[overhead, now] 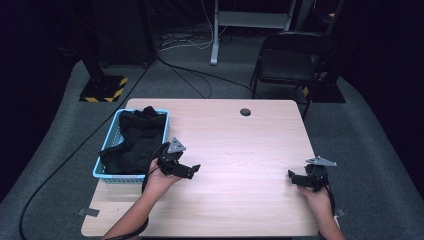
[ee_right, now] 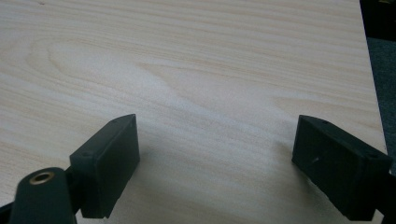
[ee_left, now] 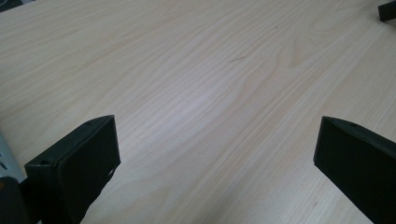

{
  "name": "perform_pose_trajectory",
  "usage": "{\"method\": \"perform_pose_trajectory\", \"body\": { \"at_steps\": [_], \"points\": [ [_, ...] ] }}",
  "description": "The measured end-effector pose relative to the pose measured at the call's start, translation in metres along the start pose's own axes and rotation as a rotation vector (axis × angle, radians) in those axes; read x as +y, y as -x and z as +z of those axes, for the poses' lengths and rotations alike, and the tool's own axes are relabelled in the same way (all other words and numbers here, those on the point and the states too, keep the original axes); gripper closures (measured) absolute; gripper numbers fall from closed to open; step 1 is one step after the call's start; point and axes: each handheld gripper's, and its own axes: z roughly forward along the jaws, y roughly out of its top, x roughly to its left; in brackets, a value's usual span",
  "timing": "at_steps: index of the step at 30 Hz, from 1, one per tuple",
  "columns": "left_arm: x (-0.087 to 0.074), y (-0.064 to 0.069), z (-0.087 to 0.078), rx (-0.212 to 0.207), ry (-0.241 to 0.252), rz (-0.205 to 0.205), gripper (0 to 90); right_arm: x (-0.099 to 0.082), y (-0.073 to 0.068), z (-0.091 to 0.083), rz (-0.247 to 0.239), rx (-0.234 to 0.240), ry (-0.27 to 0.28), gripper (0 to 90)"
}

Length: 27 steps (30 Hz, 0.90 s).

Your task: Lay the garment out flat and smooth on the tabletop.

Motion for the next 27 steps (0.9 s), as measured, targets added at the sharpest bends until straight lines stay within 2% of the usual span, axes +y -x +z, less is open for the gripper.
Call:
{"method": "perform_pose_trajectory", "body": {
  "at_steps": [18, 27],
  "points": [
    [0.011, -0.026, -0.015, 0.051, 0.008, -0.033, 0.0, 0.000, 0.000, 0.000, -0.001, 0.002, 0.000, 13.4],
    [0.016, -0.042, -0.025, 0.103, 0.019, -0.049, 0.0, 0.000, 0.000, 0.000, -0.001, 0.002, 0.000, 13.4]
  ]
}}
